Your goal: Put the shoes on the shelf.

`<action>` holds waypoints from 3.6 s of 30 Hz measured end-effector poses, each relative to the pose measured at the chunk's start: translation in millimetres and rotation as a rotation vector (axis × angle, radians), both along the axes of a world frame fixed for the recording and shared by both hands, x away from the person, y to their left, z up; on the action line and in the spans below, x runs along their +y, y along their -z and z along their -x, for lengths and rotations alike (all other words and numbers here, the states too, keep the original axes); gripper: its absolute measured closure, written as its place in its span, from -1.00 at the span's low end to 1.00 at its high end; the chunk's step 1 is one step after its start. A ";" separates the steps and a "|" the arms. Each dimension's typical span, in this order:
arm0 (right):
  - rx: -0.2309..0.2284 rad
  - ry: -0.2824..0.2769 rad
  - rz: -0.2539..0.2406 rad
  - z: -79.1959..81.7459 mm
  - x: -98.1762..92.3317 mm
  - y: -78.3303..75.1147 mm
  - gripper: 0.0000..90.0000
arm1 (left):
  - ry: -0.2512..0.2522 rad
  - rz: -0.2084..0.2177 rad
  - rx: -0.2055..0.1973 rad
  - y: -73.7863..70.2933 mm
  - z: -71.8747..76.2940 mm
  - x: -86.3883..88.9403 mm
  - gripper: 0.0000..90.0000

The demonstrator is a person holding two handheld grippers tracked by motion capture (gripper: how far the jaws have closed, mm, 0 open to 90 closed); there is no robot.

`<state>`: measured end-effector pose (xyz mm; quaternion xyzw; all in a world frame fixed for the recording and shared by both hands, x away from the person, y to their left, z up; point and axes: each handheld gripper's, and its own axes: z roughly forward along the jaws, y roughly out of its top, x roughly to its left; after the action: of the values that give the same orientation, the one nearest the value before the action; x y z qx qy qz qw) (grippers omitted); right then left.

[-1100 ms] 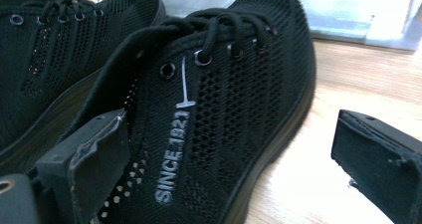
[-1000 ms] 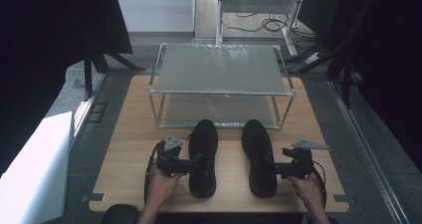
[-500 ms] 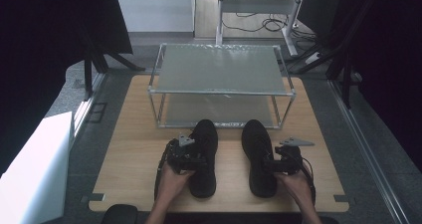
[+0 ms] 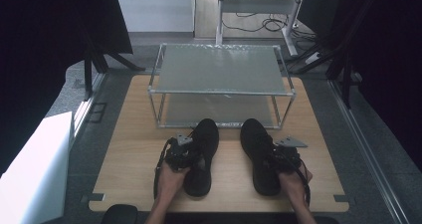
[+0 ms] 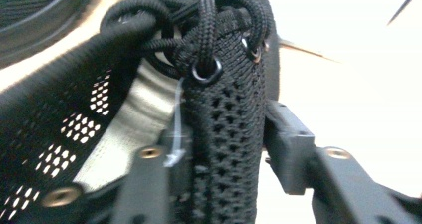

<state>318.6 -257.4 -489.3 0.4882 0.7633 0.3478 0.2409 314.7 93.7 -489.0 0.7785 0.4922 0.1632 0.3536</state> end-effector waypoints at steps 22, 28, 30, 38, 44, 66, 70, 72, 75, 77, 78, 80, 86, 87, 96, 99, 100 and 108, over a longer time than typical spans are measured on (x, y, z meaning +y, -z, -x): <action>0.112 0.053 -0.492 2.1 -38.5 -6.2 0.70 | -0.040 0.358 0.035 1.0 -1.1 50.4 0.77; 0.107 0.020 -0.615 8.0 -37.4 -16.2 0.69 | -0.016 0.446 0.009 -10.3 5.8 48.4 0.77; 0.102 0.009 -0.654 10.2 -36.3 -20.0 0.69 | -0.009 0.474 -0.002 -12.9 8.2 47.3 0.77; 0.077 -0.028 -0.757 18.6 -32.1 -31.3 0.69 | 0.016 0.587 -0.039 -24.1 21.4 46.9 0.77; 0.058 -0.052 -0.844 23.0 -29.5 -42.2 0.69 | 0.020 0.641 -0.075 -40.8 29.4 46.3 0.77; -0.019 -0.047 -0.991 -5.9 -0.3 -100.4 0.69 | -0.070 0.722 -0.178 -103.0 3.1 37.9 0.77; -0.024 -0.038 -0.994 -15.5 6.6 -106.5 0.69 | -0.078 0.734 -0.178 -108.9 -9.6 36.3 0.77; -0.023 -0.035 -0.995 -19.0 9.1 -108.8 0.69 | -0.082 0.734 -0.176 -109.8 -13.0 35.7 0.76; -0.029 -0.027 -1.002 -27.4 13.9 -113.9 0.69 | -0.108 0.749 -0.165 -111.2 -23.4 34.9 0.76; -0.018 -0.016 -1.018 -32.6 16.3 -117.7 0.69 | -0.125 0.773 -0.155 -112.3 -30.3 35.0 0.76; -0.018 -0.010 -1.021 -35.3 17.3 -119.0 0.69 | -0.132 0.783 -0.154 -113.3 -33.4 35.0 0.76; -0.017 0.004 -1.022 -41.5 19.0 -120.9 0.69 | -0.139 0.781 -0.156 -117.3 -39.5 34.0 0.76; 0.013 0.030 -1.027 -60.4 23.0 -127.6 0.69 | -0.165 0.759 -0.170 -133.0 -57.4 31.6 0.76; 0.012 0.034 -1.025 -63.4 23.7 -129.6 0.69 | -0.175 0.765 -0.164 -135.3 -61.5 32.1 0.76; 0.012 0.083 -1.007 -91.3 29.5 -144.9 0.69 | -0.244 0.740 -0.135 -146.3 -91.0 29.3 0.76; 0.015 0.105 -0.994 -101.9 32.9 -147.2 0.69 | -0.257 0.729 -0.137 -152.3 -100.1 28.4 0.76; 0.021 0.117 -0.992 -108.9 35.7 -148.8 0.69 | -0.264 0.720 -0.130 -156.1 -107.2 27.1 0.76; 0.012 0.155 -0.949 -132.2 43.0 -155.7 0.69 | -0.307 0.678 -0.107 -164.2 -134.5 22.5 0.75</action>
<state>450.8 -214.4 -333.6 0.6016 0.4832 0.6360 0.0123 449.1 116.3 -324.8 0.5249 0.6099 0.0827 0.5880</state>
